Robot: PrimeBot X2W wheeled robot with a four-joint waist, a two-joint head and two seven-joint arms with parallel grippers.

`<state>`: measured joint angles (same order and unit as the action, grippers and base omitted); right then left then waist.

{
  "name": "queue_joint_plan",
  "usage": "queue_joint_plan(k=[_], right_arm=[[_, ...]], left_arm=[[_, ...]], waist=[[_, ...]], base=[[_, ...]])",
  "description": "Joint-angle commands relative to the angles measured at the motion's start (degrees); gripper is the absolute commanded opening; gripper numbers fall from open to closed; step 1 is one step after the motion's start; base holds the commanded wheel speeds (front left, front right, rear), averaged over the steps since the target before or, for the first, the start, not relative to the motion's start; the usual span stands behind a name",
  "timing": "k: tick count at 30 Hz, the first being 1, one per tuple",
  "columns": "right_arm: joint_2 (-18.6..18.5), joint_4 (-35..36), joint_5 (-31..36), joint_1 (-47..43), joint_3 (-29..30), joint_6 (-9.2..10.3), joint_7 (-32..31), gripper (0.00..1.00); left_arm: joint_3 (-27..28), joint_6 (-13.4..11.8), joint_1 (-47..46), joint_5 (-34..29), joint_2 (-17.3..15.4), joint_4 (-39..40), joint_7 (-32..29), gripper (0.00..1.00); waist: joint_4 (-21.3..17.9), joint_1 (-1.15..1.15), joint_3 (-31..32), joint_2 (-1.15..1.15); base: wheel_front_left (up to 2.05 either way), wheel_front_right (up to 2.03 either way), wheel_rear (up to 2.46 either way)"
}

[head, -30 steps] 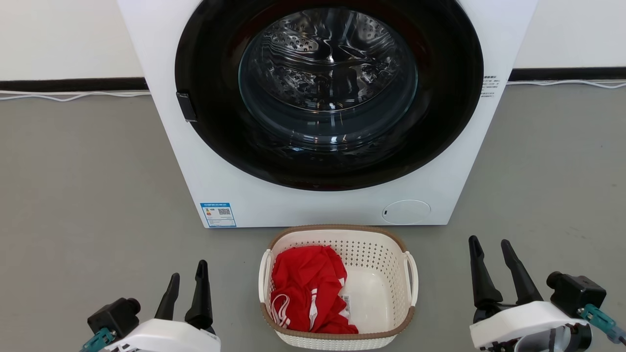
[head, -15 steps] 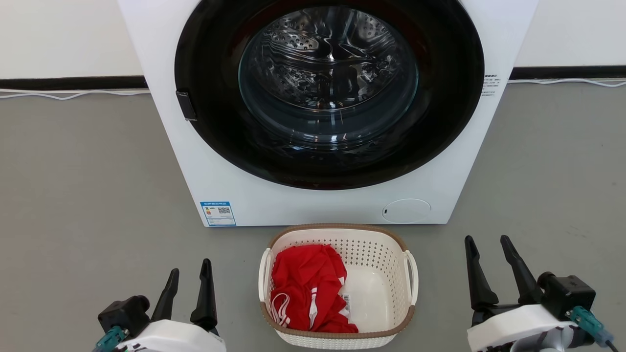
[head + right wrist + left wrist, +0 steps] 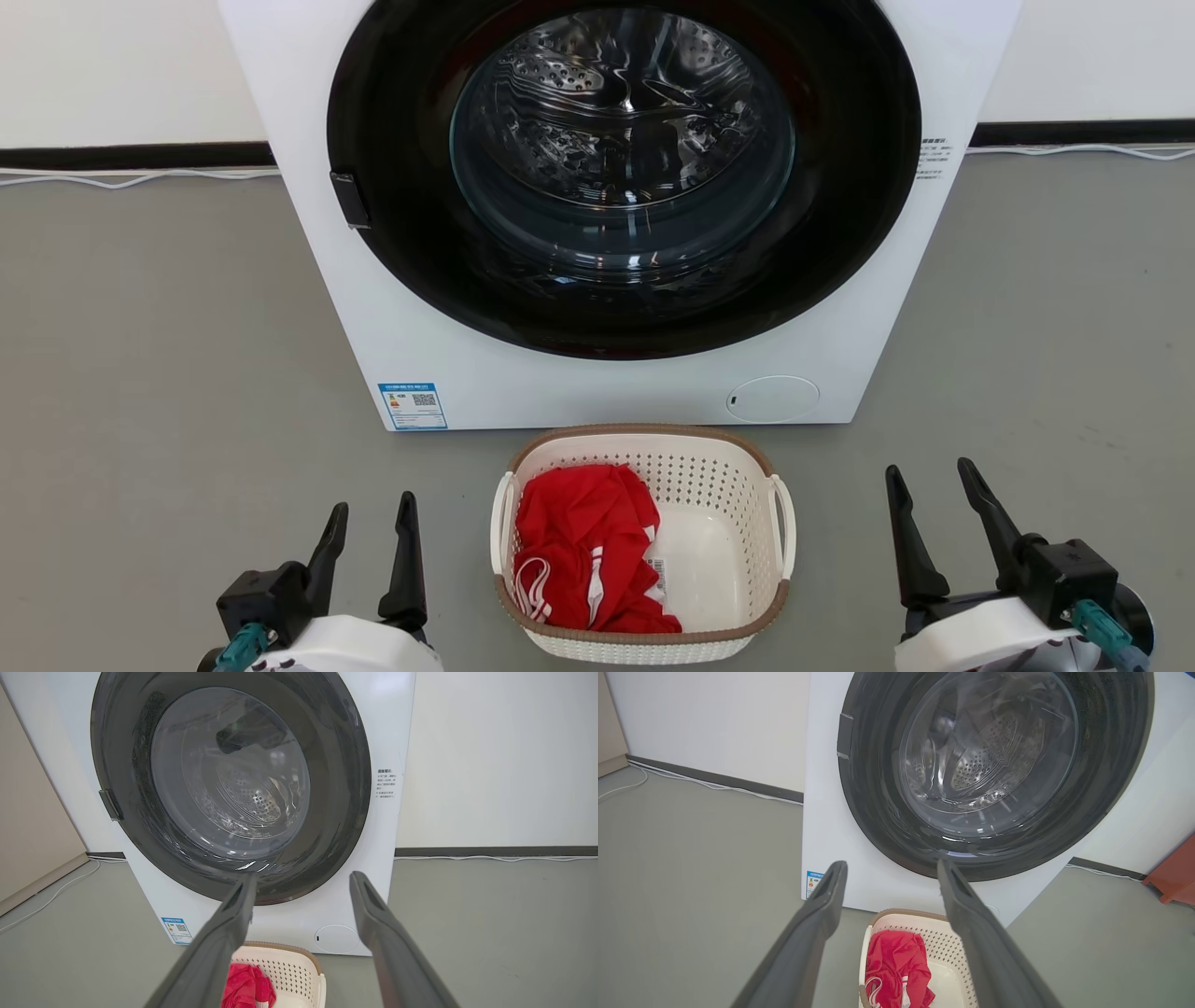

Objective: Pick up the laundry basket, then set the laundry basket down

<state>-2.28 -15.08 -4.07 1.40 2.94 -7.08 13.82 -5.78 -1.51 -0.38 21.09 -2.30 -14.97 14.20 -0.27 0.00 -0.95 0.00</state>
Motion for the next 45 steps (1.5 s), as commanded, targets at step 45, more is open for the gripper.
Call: queue_joint_plan(k=[45], right_arm=[[-0.6,-5.9,1.7,12.5,3.1,-0.41,1.2,1.00]], left_arm=[[-2.8,0.0,-13.0,-0.1,-0.6,-2.4,0.8,1.00]], waist=[[1.3,0.00,-16.0,0.00]], base=[[0.00,0.00,0.00]])
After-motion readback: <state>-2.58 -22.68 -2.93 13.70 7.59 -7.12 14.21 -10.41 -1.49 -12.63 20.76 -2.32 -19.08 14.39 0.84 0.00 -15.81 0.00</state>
